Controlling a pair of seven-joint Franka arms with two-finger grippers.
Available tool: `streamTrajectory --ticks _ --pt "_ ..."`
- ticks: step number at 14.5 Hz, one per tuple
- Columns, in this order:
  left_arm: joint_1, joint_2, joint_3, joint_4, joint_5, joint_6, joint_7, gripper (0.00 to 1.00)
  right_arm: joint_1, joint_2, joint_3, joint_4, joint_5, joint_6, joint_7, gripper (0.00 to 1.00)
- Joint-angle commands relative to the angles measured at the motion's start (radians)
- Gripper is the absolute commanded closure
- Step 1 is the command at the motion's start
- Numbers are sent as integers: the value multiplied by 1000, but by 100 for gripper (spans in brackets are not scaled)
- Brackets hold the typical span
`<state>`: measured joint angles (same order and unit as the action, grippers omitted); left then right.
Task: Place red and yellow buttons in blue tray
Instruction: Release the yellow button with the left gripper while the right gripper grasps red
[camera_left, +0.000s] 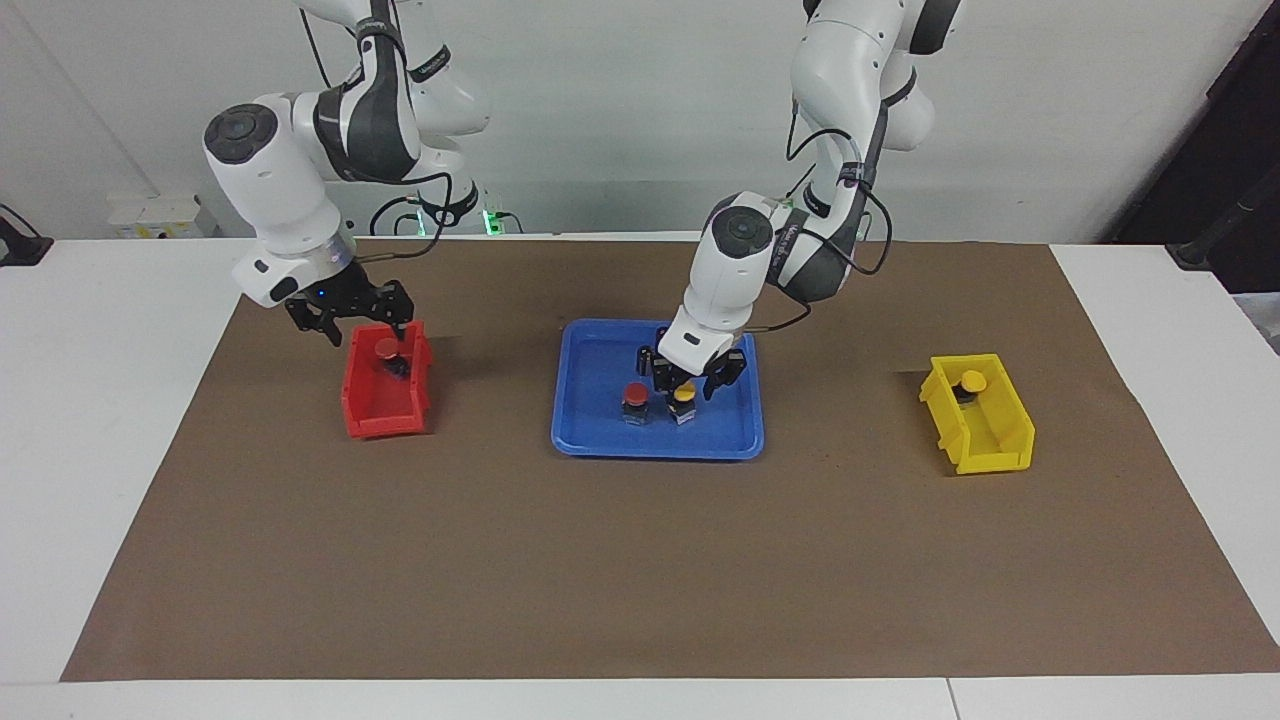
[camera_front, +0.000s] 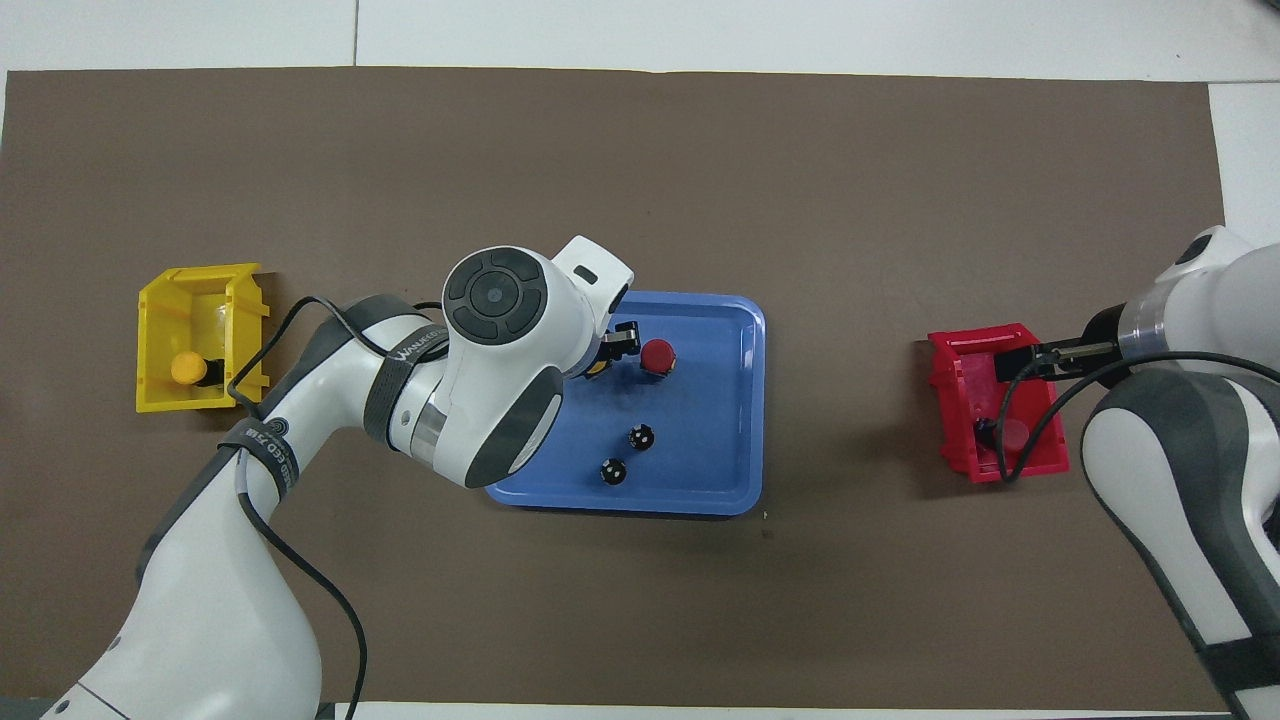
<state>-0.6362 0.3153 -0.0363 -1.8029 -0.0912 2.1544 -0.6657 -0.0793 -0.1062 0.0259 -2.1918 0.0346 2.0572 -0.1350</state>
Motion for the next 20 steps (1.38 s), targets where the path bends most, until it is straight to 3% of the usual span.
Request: streamTrajectory --ticks 1,4,8,11,12,14,16,18,20 --pt "-4 -89 24 68 5 -218 -8 6 -20 -29 9 -98 28 64 -32 16" --pt "62 -162 72 76 84 -320 38 6 -11 -39 9 -186 31 162 -31 22" --pt "336 -258 88 66 85 -407 410 6 -11 -46 9 -218 31 179 -34 26" --pt "528 -286 88 -19 84 -342 651 6 -10 -53 9 -247 31 210 -55 31" --pt "568 -313 88 -94 84 -268 705 6 -10 -55 9 -258 31 222 -70 33" --pt "607 -337 88 -214 85 -133 726 7 -19 -50 9 -266 30 225 -83 34" --pt "621 -315 90 -228 84 -93 765 10 -19 -52 9 -270 31 227 -87 35" --pt "641 -306 90 -234 84 -87 791 26 -19 -53 9 -285 31 245 -87 39" --pt "647 -306 90 -283 84 -44 795 35 -20 -58 9 -301 31 259 -100 44"
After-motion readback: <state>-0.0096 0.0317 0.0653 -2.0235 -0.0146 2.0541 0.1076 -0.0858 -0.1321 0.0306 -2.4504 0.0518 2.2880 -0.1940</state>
